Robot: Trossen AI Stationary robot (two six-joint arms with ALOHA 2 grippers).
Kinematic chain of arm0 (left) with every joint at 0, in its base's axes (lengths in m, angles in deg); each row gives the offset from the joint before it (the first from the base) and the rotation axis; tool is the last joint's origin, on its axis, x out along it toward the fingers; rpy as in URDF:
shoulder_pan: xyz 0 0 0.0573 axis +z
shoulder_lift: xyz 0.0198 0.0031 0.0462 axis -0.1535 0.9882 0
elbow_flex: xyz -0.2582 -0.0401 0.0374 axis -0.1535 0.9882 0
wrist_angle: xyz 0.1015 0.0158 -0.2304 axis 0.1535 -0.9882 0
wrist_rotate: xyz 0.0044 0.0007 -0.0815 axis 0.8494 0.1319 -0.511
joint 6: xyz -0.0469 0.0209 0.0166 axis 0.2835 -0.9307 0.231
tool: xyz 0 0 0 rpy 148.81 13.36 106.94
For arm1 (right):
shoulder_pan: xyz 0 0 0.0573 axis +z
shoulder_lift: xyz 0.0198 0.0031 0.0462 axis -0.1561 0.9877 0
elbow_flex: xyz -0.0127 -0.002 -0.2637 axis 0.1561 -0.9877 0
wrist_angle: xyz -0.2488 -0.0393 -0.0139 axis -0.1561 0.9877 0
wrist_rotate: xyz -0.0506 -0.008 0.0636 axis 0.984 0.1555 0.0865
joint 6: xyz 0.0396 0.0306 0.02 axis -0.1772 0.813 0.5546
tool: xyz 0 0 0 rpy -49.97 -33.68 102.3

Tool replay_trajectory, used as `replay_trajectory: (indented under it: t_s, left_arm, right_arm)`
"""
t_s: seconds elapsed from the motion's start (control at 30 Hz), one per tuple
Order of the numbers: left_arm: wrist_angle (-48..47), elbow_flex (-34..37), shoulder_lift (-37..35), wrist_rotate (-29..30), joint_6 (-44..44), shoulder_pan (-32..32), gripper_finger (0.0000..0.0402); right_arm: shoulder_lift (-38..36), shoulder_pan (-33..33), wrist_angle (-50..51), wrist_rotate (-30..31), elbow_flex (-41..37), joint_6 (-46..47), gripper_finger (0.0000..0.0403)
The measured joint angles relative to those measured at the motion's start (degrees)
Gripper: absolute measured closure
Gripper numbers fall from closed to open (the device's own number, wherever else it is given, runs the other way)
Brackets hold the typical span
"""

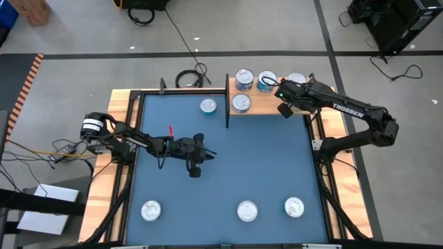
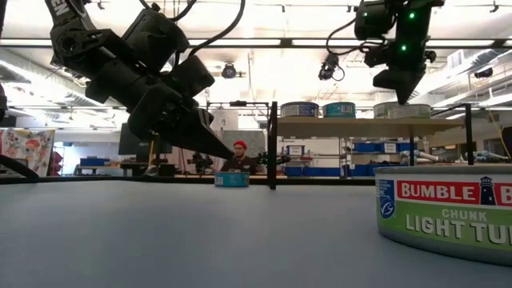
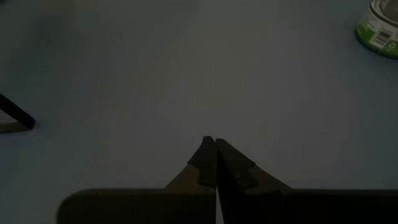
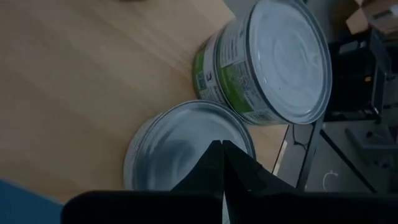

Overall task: Stack canned seafood by type on shelf
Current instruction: Put the bottom light blue tuna can on the shelf aligned with the other light blue tuna cans on the shelf

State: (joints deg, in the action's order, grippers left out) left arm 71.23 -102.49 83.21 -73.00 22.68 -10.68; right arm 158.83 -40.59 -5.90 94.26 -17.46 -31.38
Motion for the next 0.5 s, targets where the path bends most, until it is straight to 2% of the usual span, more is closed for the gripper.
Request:
replay_trajectory:
  t_s: [0.23,0.5]
  left_arm:
    - [0.52,0.00,0.00,-0.93,0.07,0.00,0.0401]
    - [7.40,-0.02,0.00,-1.54,0.10,-0.02,0.0401]
  right_arm:
    - [-5.50,5.63,-3.71,0.01,0.06,-1.79,0.0400]
    - [-12.19,15.30,-24.79,-1.73,-5.42,-8.56,0.0402]
